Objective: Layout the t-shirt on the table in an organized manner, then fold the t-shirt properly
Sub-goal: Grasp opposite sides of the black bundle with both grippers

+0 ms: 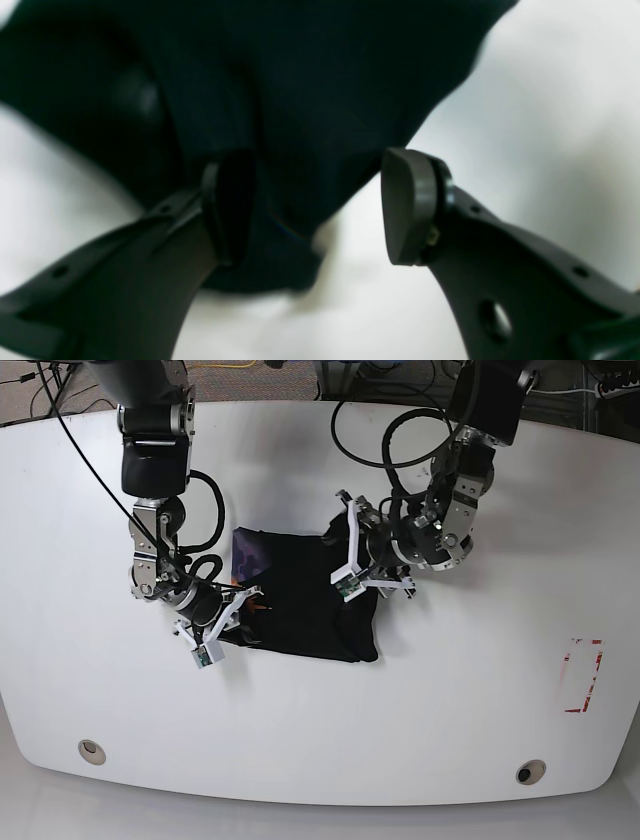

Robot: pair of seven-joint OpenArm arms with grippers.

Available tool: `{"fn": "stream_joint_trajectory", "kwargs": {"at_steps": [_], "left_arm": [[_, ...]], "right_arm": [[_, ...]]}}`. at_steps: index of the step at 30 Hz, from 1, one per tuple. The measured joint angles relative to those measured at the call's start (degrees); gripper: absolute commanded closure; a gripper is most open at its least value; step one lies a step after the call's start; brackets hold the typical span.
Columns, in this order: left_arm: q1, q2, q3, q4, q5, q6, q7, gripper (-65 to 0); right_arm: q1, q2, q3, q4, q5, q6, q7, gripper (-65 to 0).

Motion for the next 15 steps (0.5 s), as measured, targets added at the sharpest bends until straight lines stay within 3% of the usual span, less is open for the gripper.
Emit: {"fn": "stream_joint_trajectory", "kwargs": {"at_steps": [11,15], "left_arm": [[-5.16,-4.04,0.02,-11.63,-0.92,-0.02,-8.37,-37.2],[-7.85,-4.15,0.04,-14.91,-0.72,-0.15,-8.37,-37.2]], "right_arm": [[-8.79,1.77,0.48,7.50,1.38,-0.04,1.18,-9.7],[-12.81,1.33,0.48,12.26,1.44,-0.44,0.57,-9.5]]}}
